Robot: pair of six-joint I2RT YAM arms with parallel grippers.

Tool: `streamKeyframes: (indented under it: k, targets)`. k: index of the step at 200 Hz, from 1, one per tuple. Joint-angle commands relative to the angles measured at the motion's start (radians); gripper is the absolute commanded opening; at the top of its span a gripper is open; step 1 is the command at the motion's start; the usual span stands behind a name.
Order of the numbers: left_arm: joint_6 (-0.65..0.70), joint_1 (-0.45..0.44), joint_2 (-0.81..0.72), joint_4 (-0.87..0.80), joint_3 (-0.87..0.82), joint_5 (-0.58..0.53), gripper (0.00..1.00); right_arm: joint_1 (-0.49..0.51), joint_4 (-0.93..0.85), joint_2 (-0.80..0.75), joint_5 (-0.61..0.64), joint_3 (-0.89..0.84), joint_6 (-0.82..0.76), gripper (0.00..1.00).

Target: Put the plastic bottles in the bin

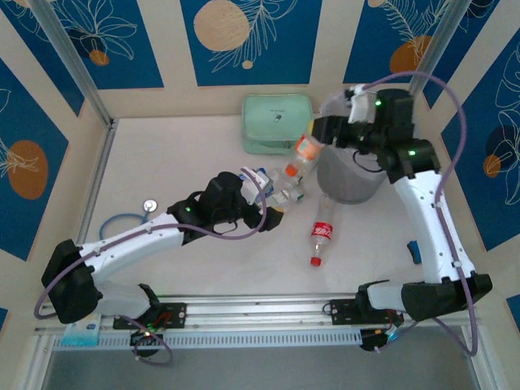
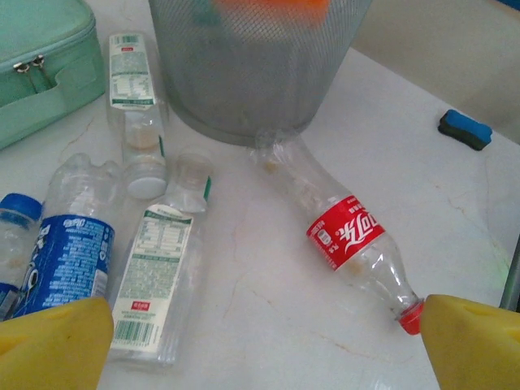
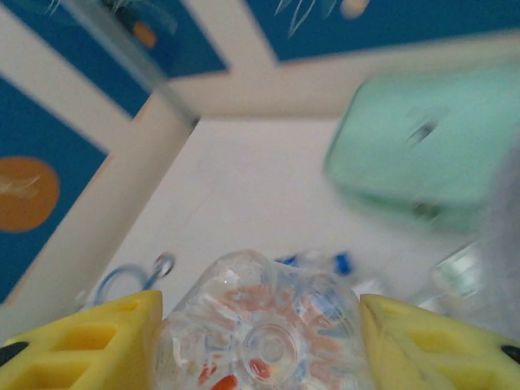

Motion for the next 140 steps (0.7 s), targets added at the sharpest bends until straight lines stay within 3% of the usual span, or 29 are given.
streamKeyframes:
  k: [1,27,46,82,140]
  targets:
    - [-0.007,0.009,-0.029,-0.014,-0.016,-0.028,0.96,-0.056,-0.042,-0.026,0.222,0.108,-0.111,0.29]
    - [-0.019,0.009,-0.002,-0.003,-0.014,-0.030,0.96,-0.096,0.043,-0.015,0.441,0.121,-0.227,0.26]
    - [-0.030,0.009,0.018,-0.006,-0.006,-0.028,0.96,-0.148,0.006,0.054,0.400,0.178,-0.245,0.25]
    - [-0.039,0.009,-0.008,-0.018,-0.039,-0.051,0.96,-0.147,-0.117,0.190,0.409,0.250,-0.293,0.21]
    - [-0.033,0.014,-0.048,-0.022,-0.089,-0.068,0.96,-0.170,-0.225,0.365,0.353,0.223,-0.255,0.17]
